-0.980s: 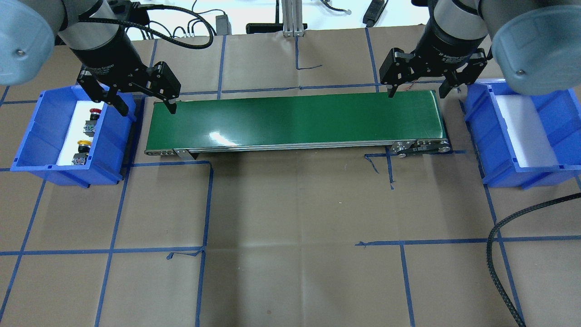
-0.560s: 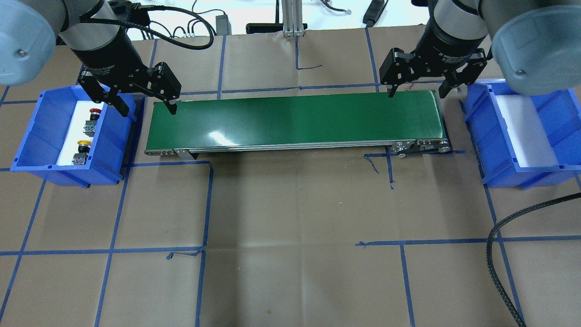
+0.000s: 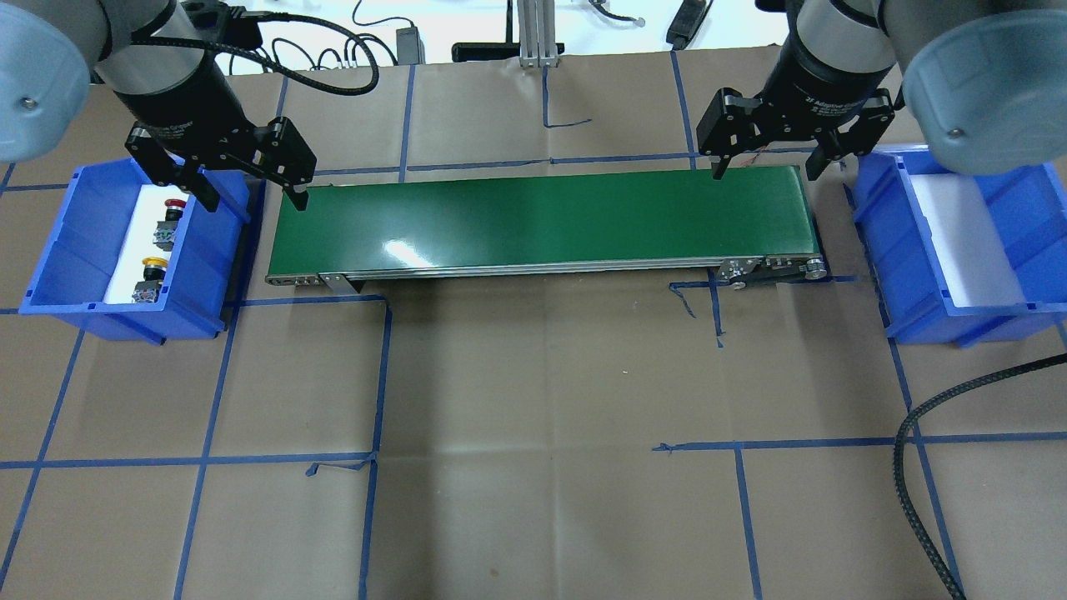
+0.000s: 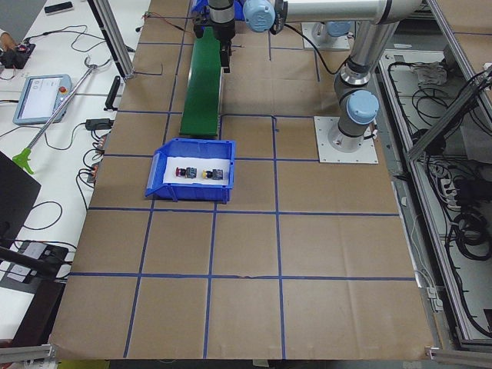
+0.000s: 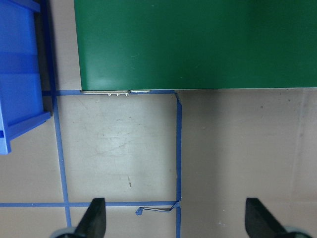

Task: Transport two buttons from left to right
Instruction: 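Move the left gripper down toward the blue bin with buttons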

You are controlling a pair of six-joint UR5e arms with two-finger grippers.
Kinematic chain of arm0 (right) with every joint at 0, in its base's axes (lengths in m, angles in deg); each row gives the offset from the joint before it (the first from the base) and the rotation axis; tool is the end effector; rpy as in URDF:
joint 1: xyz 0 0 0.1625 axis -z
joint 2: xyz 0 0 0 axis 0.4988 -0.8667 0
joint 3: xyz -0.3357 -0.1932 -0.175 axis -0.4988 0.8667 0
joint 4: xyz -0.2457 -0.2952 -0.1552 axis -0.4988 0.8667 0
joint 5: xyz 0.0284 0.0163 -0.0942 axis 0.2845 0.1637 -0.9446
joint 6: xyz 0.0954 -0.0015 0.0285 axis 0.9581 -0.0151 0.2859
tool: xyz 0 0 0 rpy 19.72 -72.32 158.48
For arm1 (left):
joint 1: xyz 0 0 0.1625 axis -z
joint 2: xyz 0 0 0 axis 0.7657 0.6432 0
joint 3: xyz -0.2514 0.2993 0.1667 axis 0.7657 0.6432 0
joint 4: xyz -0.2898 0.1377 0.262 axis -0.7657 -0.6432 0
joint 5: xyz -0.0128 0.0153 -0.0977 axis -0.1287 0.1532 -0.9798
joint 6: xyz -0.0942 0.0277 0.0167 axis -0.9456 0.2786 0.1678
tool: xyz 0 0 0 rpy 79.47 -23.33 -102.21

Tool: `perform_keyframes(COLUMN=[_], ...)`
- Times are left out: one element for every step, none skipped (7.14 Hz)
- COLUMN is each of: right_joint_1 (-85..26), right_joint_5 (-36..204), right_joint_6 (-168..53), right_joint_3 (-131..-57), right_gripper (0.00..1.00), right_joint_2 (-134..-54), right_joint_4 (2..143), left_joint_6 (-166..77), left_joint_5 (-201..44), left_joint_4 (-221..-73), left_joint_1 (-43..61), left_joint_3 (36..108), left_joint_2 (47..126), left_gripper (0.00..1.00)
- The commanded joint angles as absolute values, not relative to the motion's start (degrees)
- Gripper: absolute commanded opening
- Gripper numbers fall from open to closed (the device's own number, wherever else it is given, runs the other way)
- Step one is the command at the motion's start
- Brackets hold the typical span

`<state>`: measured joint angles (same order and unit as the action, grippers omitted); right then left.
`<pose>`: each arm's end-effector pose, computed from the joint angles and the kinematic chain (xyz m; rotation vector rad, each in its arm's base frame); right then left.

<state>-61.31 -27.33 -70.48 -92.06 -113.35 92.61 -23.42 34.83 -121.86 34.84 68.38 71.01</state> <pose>0.1478 -0.5036 0.4827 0.0644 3.0986 -0.1258 -0.0828 -0.5269 0.4731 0.0399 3.1138 0.0806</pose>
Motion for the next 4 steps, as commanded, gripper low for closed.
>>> perform_keyframes(right_joint_1=[-61.3,-61.3,-61.3,-61.3], right_joint_5=[-27.3,-27.3,-27.3,-27.3], right_joint_6=[-70.4,-70.4,-70.4,-70.5], right_joint_3=[-92.1,-92.1,-92.1,-92.1], right_gripper=[1.0,1.0,1.0,1.0], right_joint_2=[-113.3,-113.3,-113.3,-113.3], right_joint_4=[92.6,92.6,92.6,92.6], left_joint_6=[-16.8,-9.8,-4.8,-2.5], left_joint_5=[35.7,35.7,35.6,35.2], left_joint_4=[-118.9,-117.7,-115.5,-114.2], left_joint_1=[25.5,19.3,14.8,11.6], left_joint_3=[67.8,67.5,67.5,67.2], left_joint_2=[73.0,75.1,76.8,78.3], left_gripper=[1.0,1.0,1.0,1.0])
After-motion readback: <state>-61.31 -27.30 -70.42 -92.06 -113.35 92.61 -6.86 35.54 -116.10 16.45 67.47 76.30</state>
